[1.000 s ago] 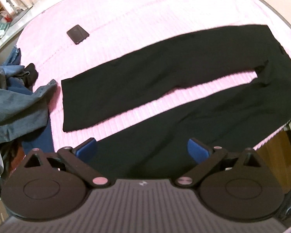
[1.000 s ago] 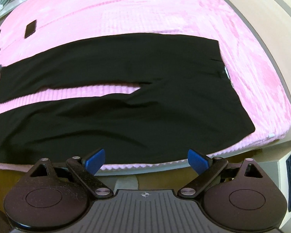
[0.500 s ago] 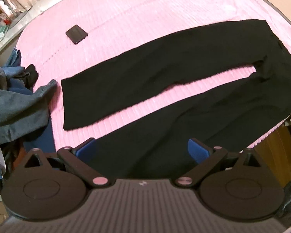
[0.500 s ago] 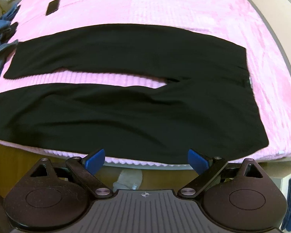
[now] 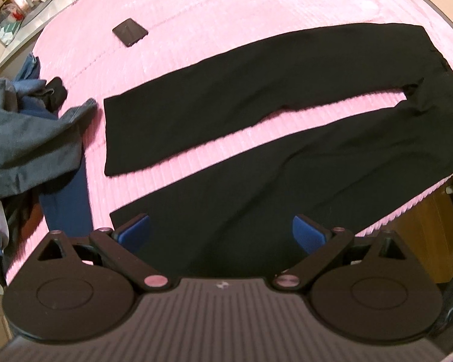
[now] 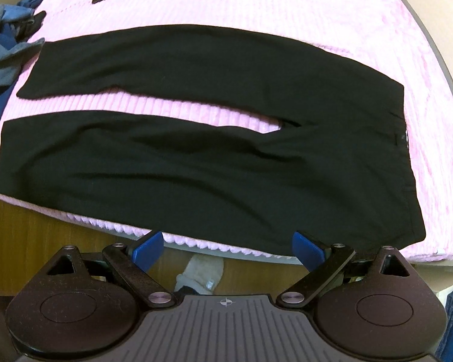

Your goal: Fold clothes

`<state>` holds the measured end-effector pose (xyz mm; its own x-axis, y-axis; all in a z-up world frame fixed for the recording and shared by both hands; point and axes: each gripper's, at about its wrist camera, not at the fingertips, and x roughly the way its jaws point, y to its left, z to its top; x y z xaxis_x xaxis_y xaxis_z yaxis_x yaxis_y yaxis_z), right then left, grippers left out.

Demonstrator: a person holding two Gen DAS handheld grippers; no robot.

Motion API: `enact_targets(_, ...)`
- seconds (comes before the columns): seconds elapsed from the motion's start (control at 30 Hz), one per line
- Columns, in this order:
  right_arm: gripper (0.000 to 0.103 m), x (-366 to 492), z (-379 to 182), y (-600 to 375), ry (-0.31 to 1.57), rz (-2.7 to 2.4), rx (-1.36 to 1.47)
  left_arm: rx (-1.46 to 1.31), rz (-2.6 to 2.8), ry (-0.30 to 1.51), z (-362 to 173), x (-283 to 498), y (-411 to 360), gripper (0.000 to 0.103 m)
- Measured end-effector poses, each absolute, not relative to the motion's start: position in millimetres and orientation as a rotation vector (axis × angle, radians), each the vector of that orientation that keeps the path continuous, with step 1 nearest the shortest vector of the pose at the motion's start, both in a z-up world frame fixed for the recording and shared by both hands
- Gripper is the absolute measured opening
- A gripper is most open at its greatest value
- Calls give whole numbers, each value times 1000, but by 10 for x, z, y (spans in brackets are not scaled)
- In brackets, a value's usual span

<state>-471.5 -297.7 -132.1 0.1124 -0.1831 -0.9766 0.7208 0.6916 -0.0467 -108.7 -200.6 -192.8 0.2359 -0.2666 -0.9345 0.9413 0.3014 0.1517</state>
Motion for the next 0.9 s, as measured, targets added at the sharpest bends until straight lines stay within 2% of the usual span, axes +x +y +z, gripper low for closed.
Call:
enact_targets(0.67, 95, -4621, -1514, -2830, 1332, -646, 536, 902, -965, 971, -1981, -1027, -1794, 98)
enact_targets(0.9, 95, -4950, -1523, -2832, 1306, -706, 452, 1030, -1033, 806, -2079, -1154, -1700, 98)
